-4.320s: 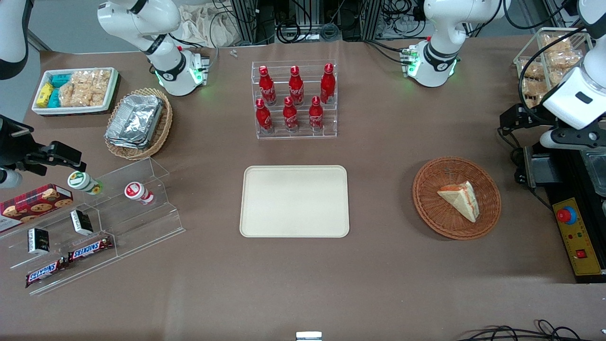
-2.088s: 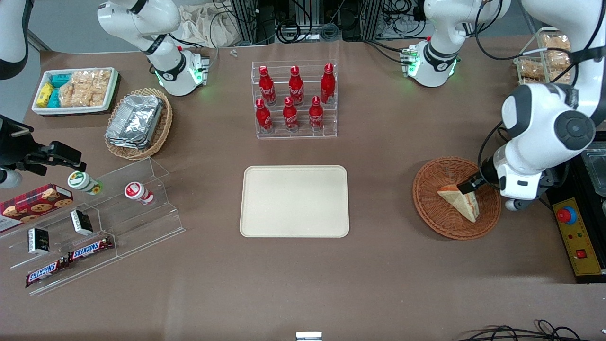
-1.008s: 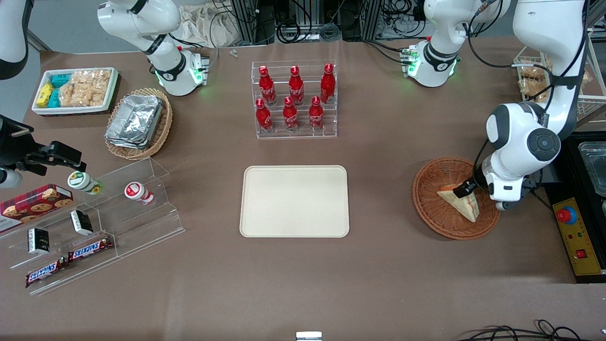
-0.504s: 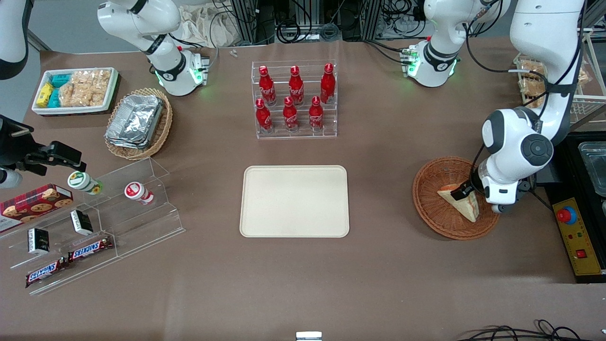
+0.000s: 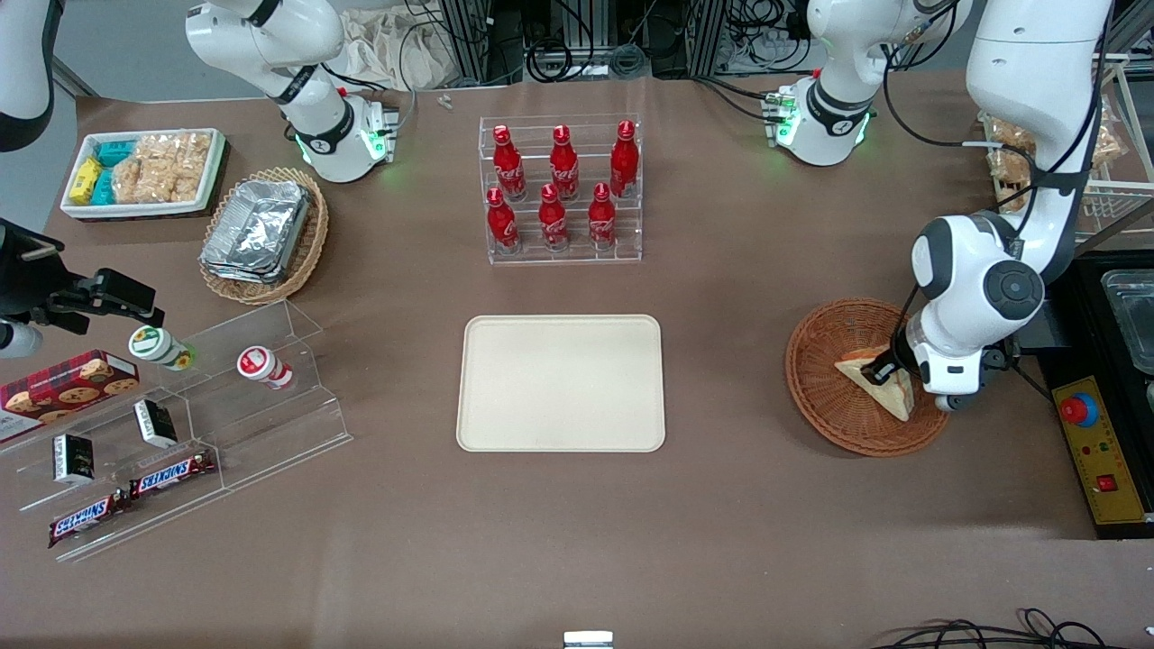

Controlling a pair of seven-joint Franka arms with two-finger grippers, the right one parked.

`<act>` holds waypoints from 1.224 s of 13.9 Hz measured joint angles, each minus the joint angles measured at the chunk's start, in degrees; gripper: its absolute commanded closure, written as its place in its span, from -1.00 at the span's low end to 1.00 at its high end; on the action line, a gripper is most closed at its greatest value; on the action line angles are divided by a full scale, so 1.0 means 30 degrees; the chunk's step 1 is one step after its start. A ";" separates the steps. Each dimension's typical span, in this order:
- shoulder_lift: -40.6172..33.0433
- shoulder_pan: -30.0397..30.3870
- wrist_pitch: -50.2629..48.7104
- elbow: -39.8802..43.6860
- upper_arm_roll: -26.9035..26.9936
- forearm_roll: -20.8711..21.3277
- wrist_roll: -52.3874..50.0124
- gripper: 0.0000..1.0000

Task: Place sandwich from basket to tray
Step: 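Lower the open left gripper around the wrapped sandwich in the basket, then close the left gripper on the sandwich and lift it up, then carry the held sandwich over to the cream tray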

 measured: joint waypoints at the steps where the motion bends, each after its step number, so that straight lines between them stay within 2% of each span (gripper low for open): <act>1: -0.0219 -0.0001 0.0021 0.0116 0.0000 0.0034 0.0000 1.00; 4: -0.1775 -0.0052 -0.1351 0.0711 -0.0084 0.0185 0.0382 1.00; 8: -0.3931 -0.0185 -1.0036 0.4044 -0.0838 0.0203 0.5040 1.00; 10: -0.4087 -0.0206 -1.2522 0.5770 -0.1395 0.0198 0.7084 1.00; 13: -0.4049 -0.0226 -1.2980 0.6353 -0.2582 0.0104 1.0666 1.00; 15: -0.3991 -0.0245 -1.2989 0.6435 -0.3556 -0.0825 1.1397 1.00; 17: -0.3826 -0.0422 -1.2991 0.6666 -0.4825 -0.1087 1.1046 1.00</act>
